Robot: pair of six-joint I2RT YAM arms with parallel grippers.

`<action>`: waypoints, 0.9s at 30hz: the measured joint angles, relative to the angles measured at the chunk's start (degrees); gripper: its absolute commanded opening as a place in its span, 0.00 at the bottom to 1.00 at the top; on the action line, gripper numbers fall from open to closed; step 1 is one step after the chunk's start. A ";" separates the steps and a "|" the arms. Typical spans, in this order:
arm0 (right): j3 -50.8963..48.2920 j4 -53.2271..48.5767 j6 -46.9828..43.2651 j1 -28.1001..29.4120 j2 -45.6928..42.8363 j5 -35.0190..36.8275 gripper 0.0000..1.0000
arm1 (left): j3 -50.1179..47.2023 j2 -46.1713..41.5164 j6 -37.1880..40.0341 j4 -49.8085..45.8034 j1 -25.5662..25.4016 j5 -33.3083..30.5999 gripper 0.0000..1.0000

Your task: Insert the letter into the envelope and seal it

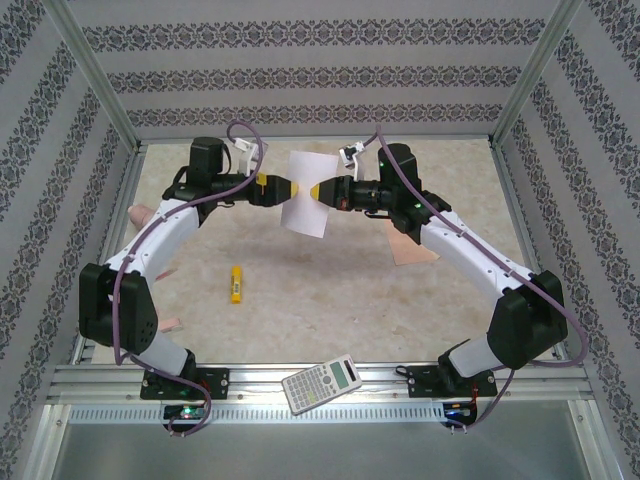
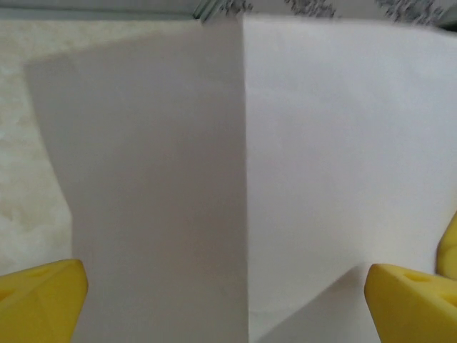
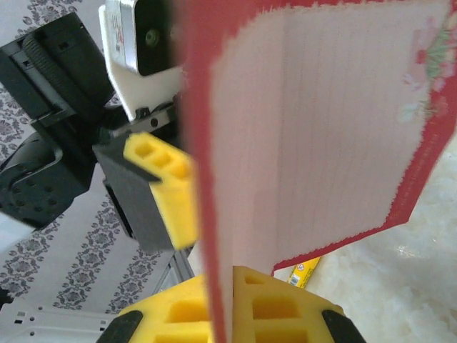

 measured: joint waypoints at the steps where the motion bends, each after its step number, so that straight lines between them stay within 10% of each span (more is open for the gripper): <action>1: 0.00 0.24 0.24 0.00 0.00 -0.17 0.00 | -0.44 0.11 -1.29 1.75 0.63 1.16 1.00; 18: 0.11 6.43 3.48 0.00 0.35 -1.70 0.00 | -1.62 2.67 -8.17 9.07 3.21 11.17 1.00; 27: 0.11 8.66 3.96 0.13 1.73 -1.90 0.00 | -7.21 5.31 -27.61 33.59 3.21 18.64 1.00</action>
